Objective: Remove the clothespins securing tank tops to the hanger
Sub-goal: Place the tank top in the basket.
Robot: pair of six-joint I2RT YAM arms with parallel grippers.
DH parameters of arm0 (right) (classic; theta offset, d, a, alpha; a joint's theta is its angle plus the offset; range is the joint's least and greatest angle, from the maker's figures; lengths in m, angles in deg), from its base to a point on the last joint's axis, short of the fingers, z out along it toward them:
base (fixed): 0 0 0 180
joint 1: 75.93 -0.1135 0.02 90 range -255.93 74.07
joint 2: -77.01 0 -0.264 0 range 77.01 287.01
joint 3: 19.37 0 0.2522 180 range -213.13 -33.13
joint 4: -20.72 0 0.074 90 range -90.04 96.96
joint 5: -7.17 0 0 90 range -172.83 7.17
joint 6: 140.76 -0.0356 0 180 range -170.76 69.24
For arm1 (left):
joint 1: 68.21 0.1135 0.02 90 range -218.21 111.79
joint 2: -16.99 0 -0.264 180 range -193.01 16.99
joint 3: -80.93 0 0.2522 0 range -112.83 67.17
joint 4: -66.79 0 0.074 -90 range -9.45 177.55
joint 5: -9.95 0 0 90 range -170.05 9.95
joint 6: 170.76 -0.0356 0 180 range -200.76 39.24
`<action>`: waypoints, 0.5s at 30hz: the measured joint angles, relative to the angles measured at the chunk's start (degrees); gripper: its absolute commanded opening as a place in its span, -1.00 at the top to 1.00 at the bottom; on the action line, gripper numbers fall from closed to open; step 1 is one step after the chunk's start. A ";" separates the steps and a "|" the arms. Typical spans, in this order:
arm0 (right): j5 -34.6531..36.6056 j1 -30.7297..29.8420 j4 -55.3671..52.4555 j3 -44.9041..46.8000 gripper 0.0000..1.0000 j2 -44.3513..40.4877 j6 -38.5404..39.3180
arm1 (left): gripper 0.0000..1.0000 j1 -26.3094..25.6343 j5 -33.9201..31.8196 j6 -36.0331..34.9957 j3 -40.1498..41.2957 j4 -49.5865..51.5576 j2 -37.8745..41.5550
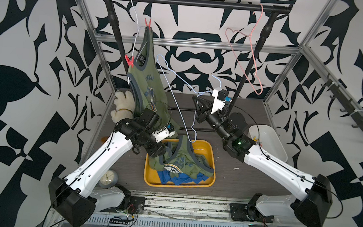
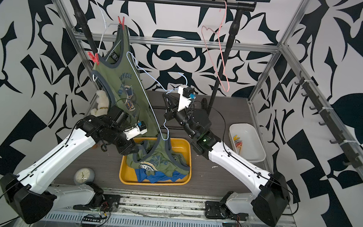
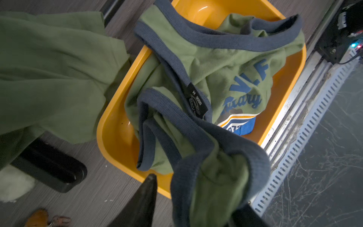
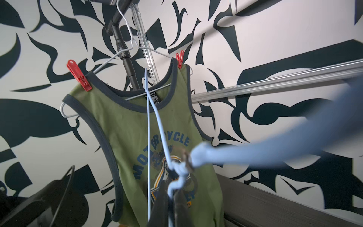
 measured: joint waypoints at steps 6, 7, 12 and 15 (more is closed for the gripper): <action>2.03 0.00 -11.67 -3.23 1.00 -0.87 3.93 | -0.47 -0.02 -1.18 -0.98 -3.39 1.18 0.04; 2.45 0.00 -13.60 -4.07 1.00 -0.87 4.42 | -0.49 -0.02 -1.25 -1.09 -4.17 1.53 0.04; 4.81 0.00 -22.34 -9.84 1.00 -0.87 6.95 | -0.53 -0.11 -0.57 -1.55 -9.68 3.21 0.04; 6.16 0.00 -26.32 -12.87 1.00 -0.87 8.20 | -0.55 -0.31 0.83 -1.70 -12.55 4.17 0.02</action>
